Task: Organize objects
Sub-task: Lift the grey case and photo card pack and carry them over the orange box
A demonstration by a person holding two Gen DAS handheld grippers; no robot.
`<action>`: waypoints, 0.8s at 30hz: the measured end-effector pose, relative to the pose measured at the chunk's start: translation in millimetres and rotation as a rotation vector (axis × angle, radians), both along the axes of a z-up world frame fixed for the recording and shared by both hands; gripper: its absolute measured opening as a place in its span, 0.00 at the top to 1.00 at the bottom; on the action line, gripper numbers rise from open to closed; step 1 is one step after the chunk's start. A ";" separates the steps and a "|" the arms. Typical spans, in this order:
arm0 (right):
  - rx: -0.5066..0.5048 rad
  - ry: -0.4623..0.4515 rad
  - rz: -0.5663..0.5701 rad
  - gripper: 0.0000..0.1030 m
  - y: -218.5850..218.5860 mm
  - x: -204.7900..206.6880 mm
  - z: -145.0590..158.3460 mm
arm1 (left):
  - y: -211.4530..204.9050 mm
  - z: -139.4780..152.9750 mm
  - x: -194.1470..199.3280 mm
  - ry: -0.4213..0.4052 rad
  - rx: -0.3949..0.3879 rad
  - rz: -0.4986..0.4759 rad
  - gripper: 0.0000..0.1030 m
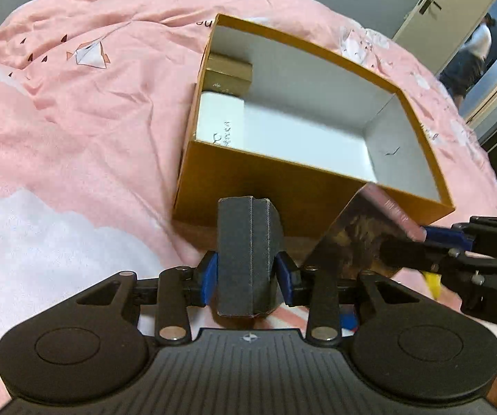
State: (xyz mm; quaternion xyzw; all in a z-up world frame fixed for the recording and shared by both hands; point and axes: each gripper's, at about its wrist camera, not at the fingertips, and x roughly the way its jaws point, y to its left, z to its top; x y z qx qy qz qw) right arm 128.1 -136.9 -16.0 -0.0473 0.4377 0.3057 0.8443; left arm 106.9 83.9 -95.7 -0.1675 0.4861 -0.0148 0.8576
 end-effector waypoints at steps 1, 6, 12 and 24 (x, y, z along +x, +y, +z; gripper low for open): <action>-0.010 0.023 0.007 0.76 2.5 -0.5 -4.1 | 3.7 -3.6 -1.0 0.013 -0.005 0.004 0.60; -0.027 0.058 -0.019 0.76 14.8 11.8 -36.9 | 9.9 -21.3 -0.3 0.038 -0.020 0.013 0.60; -0.074 0.077 -0.054 0.74 18.6 10.9 -62.5 | 8.0 -22.8 -0.6 0.034 -0.009 0.006 0.60; -0.045 0.079 -0.065 0.90 14.5 9.7 -60.8 | 6.3 -22.4 -1.2 0.035 0.003 -0.004 0.60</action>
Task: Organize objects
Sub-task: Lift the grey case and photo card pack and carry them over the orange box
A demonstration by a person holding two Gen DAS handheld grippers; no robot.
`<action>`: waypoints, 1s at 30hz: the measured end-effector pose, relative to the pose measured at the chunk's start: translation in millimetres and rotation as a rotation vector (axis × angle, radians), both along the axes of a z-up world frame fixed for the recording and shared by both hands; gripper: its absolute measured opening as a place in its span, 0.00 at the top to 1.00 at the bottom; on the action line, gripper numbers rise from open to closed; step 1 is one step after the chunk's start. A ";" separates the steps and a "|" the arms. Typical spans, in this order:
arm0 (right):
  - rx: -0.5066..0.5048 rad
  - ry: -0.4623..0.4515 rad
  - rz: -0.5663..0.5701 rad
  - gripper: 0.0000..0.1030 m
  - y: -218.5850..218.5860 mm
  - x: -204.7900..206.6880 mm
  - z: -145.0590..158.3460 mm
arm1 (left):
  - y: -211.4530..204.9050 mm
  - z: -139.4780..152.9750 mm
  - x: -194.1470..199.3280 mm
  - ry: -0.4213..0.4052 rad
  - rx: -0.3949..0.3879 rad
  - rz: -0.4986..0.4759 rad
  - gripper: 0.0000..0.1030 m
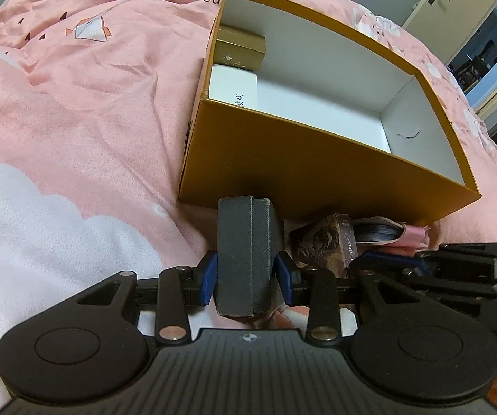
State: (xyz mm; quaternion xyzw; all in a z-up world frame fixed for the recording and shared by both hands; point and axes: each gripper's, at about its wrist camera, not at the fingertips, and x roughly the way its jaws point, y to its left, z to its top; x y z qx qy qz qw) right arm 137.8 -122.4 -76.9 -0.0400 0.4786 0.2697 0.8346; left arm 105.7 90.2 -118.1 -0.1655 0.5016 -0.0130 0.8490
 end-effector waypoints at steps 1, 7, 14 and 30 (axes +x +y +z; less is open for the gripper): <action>0.010 0.002 -0.006 0.88 -1.9 1.2 1.2 | 0.0 0.1 -0.2 0.000 0.001 0.000 0.60; 0.048 0.049 -0.014 0.69 -0.2 14.0 -0.8 | -0.4 -0.2 0.1 0.004 0.005 -0.002 0.60; 0.009 0.107 -0.060 0.67 4.9 32.4 -16.4 | 0.3 -1.5 1.2 0.009 0.003 -0.003 0.60; 0.113 -0.038 -0.055 0.76 -22.6 -8.2 56.4 | -0.1 74.9 -25.4 -0.109 -0.113 -0.082 0.63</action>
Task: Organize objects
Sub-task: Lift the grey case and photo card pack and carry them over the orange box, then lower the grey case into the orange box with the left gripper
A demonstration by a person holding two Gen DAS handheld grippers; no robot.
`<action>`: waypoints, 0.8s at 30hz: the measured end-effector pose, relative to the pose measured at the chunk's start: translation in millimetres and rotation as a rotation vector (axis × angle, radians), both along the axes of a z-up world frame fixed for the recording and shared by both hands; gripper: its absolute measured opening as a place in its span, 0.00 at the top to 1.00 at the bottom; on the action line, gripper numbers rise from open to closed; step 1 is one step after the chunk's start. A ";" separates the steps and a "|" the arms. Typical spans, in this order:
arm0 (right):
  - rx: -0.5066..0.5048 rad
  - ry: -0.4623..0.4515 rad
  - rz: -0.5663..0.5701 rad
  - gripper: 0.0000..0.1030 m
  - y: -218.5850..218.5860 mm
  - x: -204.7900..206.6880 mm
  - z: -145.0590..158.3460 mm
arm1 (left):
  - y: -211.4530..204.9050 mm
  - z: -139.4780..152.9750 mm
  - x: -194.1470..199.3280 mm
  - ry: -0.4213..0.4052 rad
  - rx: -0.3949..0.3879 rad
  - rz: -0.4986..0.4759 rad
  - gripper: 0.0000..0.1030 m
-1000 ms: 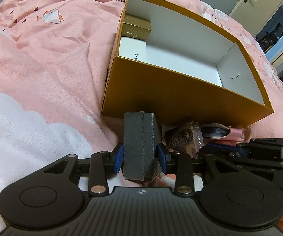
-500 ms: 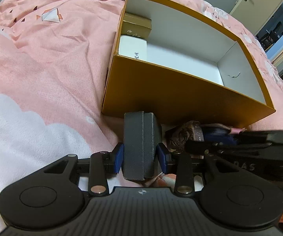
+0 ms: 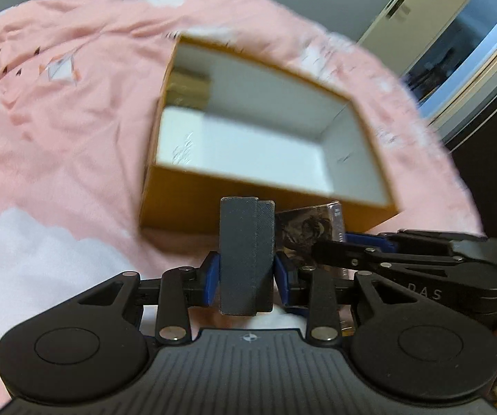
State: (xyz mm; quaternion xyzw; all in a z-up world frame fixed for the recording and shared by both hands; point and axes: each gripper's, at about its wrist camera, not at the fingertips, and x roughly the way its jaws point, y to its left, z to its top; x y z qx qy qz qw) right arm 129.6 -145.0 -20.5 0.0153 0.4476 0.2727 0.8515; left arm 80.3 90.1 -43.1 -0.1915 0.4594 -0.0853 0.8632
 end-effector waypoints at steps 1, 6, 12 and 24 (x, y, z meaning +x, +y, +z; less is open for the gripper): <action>0.019 -0.017 -0.003 0.76 -4.7 -1.9 9.7 | 0.2 10.2 -2.6 -0.031 0.000 -0.003 0.63; 0.109 -0.117 -0.037 0.77 -25.9 5.6 53.9 | 4.4 53.8 6.5 -0.168 -0.001 0.002 0.64; 0.106 -0.172 -0.135 0.77 -33.7 47.0 67.3 | -1.0 61.9 61.1 -0.207 -0.005 0.035 0.64; 0.033 0.032 -0.265 0.77 -39.3 100.0 -23.0 | -18.9 -48.2 129.8 0.107 -0.092 0.030 0.64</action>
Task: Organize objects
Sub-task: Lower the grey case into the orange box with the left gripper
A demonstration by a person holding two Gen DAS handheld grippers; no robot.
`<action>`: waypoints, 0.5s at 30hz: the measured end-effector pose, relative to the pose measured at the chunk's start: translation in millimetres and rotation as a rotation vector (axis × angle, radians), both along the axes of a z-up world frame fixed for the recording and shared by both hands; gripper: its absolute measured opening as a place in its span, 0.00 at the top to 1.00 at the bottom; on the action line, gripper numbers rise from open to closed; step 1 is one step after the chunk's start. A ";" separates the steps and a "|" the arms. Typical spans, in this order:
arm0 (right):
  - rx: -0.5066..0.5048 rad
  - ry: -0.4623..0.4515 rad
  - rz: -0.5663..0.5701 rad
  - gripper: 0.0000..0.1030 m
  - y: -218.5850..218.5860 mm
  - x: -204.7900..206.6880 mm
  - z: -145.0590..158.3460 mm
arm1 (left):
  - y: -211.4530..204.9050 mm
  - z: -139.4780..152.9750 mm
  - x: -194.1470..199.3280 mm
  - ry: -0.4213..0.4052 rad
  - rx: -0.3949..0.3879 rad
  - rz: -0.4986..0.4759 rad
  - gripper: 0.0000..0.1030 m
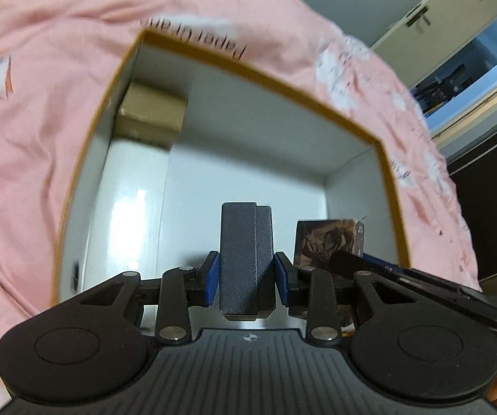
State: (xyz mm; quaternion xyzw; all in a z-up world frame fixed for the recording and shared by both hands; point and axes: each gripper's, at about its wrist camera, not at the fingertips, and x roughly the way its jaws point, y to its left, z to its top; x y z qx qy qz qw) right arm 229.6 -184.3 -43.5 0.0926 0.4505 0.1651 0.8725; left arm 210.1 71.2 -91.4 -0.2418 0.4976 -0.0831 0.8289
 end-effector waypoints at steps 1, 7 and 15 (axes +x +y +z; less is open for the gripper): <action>0.010 0.006 -0.001 0.77 -0.8 1.8 -3.4 | -1.2 -4.7 0.6 0.014 0.001 -0.002 0.64; 0.023 0.029 0.004 0.77 0.2 6.5 -15.8 | -9.9 -14.4 4.0 0.042 0.022 -0.032 0.63; -0.003 0.049 -0.005 0.77 2.3 5.1 -22.2 | -11.4 -12.9 5.7 0.067 0.140 -0.045 0.57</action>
